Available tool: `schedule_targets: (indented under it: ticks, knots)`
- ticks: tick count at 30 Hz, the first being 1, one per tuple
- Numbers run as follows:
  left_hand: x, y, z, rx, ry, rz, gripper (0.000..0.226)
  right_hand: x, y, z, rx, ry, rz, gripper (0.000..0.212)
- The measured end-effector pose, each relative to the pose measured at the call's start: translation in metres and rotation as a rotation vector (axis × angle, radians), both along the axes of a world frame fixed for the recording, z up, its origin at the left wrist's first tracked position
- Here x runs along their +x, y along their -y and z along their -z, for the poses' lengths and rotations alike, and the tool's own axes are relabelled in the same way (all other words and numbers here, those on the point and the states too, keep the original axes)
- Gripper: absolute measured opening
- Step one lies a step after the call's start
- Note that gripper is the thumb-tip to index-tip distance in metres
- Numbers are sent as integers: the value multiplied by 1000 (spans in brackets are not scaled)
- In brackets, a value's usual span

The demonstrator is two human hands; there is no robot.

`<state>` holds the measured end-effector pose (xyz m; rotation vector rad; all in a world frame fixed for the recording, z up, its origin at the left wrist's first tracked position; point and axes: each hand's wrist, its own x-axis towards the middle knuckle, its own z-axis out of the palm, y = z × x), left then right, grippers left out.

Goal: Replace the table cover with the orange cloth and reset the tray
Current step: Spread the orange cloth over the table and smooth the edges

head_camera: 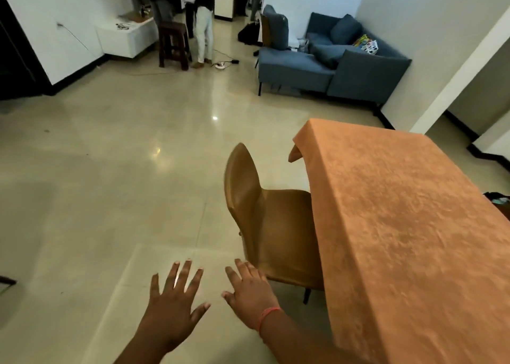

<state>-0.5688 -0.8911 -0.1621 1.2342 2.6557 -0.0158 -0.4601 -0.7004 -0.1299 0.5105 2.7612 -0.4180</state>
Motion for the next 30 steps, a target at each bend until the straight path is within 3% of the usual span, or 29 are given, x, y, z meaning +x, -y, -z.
schedule_targets:
  ticks: [5, 12, 22, 30]
  knots:
    - [-112, 48, -18, -31, 11, -70, 78, -100, 41, -14, -51, -26, 16, 63]
    - [-226, 10, -10, -55, 53, -36, 76, -225, 28, 5, -36, -24, 39, 64]
    - [-453, -81, -10, -96, 8, -107, 83, -458, -80, 16, -119, -17, 10, 69]
    - [-620, -209, -13, -12, 59, -64, 97, -613, -200, 17, -96, -37, 168, 68]
